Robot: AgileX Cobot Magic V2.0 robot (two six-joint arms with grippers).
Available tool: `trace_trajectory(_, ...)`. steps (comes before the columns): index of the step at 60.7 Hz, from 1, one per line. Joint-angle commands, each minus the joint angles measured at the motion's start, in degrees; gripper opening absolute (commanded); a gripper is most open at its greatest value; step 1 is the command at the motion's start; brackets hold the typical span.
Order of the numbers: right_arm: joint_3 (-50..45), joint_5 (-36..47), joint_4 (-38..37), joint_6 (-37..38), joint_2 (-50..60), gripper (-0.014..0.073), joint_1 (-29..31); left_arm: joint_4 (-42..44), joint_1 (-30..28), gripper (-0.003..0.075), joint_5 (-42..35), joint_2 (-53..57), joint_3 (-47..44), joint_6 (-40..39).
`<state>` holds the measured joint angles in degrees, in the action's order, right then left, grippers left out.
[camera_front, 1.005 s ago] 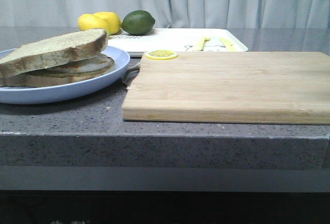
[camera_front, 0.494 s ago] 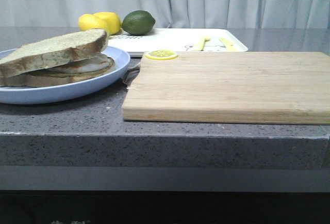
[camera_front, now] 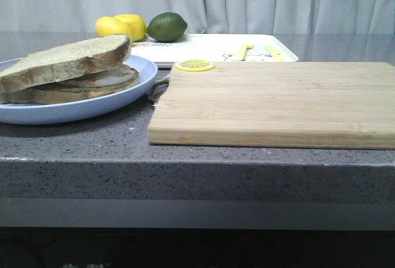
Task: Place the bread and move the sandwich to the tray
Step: 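Open the right gripper and withdraw it away from the plate, then grasp the blue plate rim with the left gripper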
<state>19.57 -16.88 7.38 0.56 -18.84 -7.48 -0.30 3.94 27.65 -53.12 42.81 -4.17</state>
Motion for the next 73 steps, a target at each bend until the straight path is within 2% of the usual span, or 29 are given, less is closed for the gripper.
trace_trajectory(1,1.49,5.13,-0.04,-0.02,-0.37,-0.006,0.3,-0.51,1.52,0.0439,0.6,-7.59,6.23,-0.46)
trace_trajectory(9,1.49,4.99,-0.04,-0.02,-0.37,-0.006,0.3,-0.51,1.94,0.0439,3.67,-16.46,11.67,-0.46)
trace_trajectory(20,1.49,4.99,-0.04,-0.02,-0.37,-0.006,0.3,-1.5,1.94,0.0439,4.07,-24.09,14.27,-0.46)
trace_trajectory(50,1.49,4.99,-0.04,-0.02,-0.37,-0.006,0.3,-3.24,3.12,0.0427,3.5,-29.97,14.27,-0.46)
trace_trajectory(54,1.49,4.99,-0.04,-0.02,-0.37,-0.006,0.3,-3.24,3.12,0.0358,3.5,-29.97,14.27,-0.46)
trace_trajectory(65,1.49,4.99,-0.04,-0.02,-0.37,-0.006,0.3,-3.24,3.12,-0.0015,3.5,-29.97,14.27,-0.37)
trace_trajectory(73,1.49,4.87,-0.04,-0.02,-0.37,-0.006,0.3,-3.24,3.12,-0.002,3.65,-29.97,14.65,-0.37)
